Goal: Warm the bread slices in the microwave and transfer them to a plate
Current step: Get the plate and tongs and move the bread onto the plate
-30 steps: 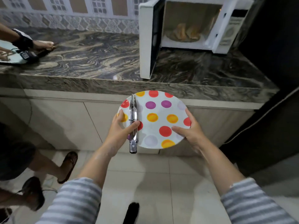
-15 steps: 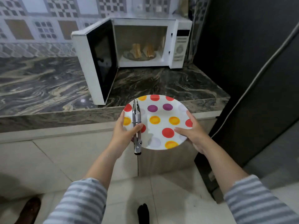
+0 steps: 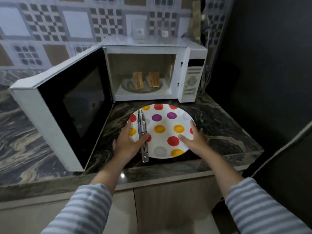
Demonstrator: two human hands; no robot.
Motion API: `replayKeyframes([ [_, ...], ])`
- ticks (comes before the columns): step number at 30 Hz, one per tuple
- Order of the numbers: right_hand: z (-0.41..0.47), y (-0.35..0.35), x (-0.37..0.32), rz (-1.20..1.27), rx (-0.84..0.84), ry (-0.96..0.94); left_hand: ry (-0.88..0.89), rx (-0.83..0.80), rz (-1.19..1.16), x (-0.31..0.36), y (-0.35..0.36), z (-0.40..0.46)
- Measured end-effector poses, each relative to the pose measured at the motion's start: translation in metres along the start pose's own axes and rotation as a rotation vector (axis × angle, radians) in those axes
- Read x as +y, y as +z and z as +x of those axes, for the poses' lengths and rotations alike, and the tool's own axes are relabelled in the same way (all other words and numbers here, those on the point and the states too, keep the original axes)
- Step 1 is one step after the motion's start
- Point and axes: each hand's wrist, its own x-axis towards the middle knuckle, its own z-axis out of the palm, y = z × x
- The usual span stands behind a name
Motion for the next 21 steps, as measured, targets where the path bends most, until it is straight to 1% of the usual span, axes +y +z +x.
replayKeyframes([
  [3,0.032,0.003,-0.008,-0.124,-0.012,0.020,-0.093,0.036,0.156,0.002,0.011,0.022],
  [7,0.068,0.000,-0.015,-0.217,-0.080,0.002,-0.183,0.051,0.188,0.000,0.024,0.054],
  [10,0.101,0.000,-0.010,-0.370,-0.112,-0.076,-0.198,0.093,0.200,-0.004,0.039,0.069],
  [12,0.124,0.001,-0.005,-0.413,-0.149,-0.129,-0.248,0.137,0.302,0.002,0.048,0.073],
  [17,0.160,-0.003,0.007,-0.575,-0.180,-0.211,-0.248,0.108,0.556,0.006,0.063,0.078],
  [21,0.171,-0.002,0.010,-0.616,-0.207,-0.219,-0.270,0.082,0.676,0.003,0.069,0.080],
])
